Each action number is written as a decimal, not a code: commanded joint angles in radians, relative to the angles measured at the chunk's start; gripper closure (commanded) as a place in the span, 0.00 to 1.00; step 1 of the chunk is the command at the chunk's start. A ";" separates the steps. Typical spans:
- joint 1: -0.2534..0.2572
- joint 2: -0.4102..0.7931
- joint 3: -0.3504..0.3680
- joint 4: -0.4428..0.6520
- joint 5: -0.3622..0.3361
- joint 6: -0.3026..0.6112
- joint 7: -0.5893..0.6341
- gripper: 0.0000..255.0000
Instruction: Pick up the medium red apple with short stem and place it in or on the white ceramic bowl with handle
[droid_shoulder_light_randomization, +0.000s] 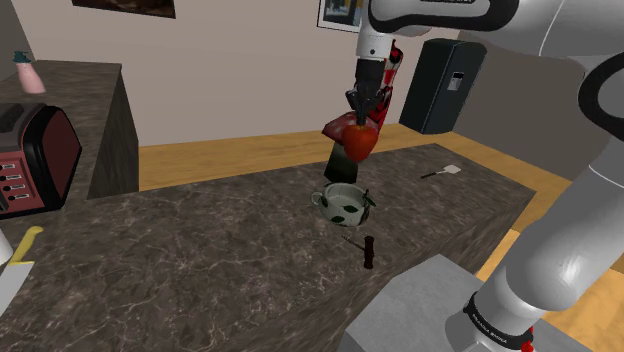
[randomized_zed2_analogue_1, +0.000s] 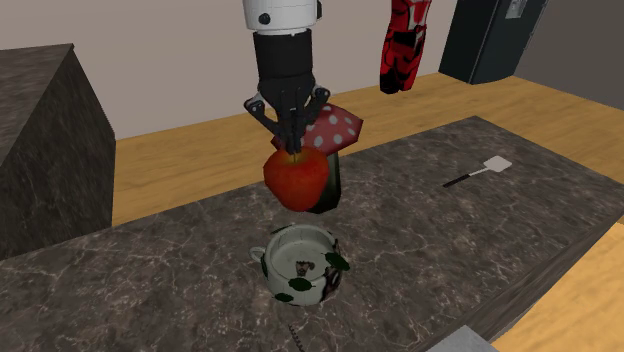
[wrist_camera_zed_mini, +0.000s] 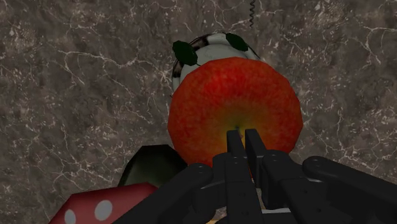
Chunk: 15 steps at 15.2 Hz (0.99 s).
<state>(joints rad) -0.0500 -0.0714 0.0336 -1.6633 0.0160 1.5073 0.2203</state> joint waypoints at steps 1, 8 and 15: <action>0.000 -0.010 0.000 -0.039 0.000 0.029 0.000 1.00; 0.000 -0.024 0.000 -0.149 0.001 0.125 -0.002 1.00; 0.000 -0.026 0.000 -0.245 0.001 0.220 -0.003 1.00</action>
<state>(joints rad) -0.0497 -0.0982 0.0339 -1.8963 0.0171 1.7133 0.2174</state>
